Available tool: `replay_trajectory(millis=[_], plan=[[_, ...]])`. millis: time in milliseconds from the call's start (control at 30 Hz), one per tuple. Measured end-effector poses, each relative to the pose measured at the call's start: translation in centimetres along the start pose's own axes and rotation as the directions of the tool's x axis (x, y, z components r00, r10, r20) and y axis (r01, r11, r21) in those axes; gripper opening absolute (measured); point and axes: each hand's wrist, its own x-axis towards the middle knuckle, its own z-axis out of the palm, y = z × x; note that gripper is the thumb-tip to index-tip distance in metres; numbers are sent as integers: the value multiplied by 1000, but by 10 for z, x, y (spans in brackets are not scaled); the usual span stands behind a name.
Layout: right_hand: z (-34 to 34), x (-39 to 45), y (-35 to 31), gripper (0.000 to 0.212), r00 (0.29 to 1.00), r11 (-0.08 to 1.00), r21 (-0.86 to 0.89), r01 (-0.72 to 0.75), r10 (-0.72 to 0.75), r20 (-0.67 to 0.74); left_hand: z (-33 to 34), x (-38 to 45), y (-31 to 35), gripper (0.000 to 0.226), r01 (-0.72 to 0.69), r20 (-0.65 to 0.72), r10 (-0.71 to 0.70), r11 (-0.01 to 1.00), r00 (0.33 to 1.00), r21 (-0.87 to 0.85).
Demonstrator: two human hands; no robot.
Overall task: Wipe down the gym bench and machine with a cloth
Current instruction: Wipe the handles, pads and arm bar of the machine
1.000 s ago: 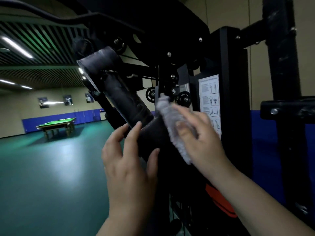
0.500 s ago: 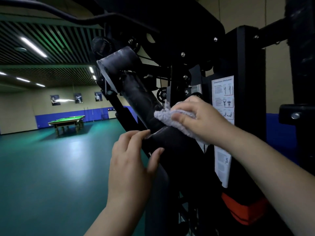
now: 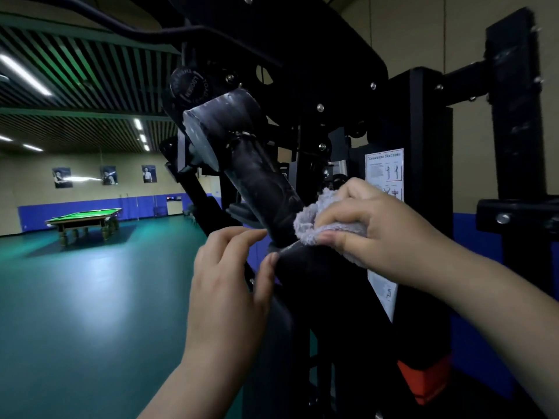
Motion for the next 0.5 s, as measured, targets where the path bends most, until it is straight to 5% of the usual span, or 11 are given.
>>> replay_trajectory(millis=[167, 500], plan=[[22, -12, -28, 24, 980, 998, 64, 4, 8, -198, -6, -4, 15, 37, 40, 53, -22, 933, 998, -357], [83, -25, -61, 63, 997, 878, 478, -31, 58, -41, -11, -6, 17, 44, 270, 121, -263, 660, 957, -701]])
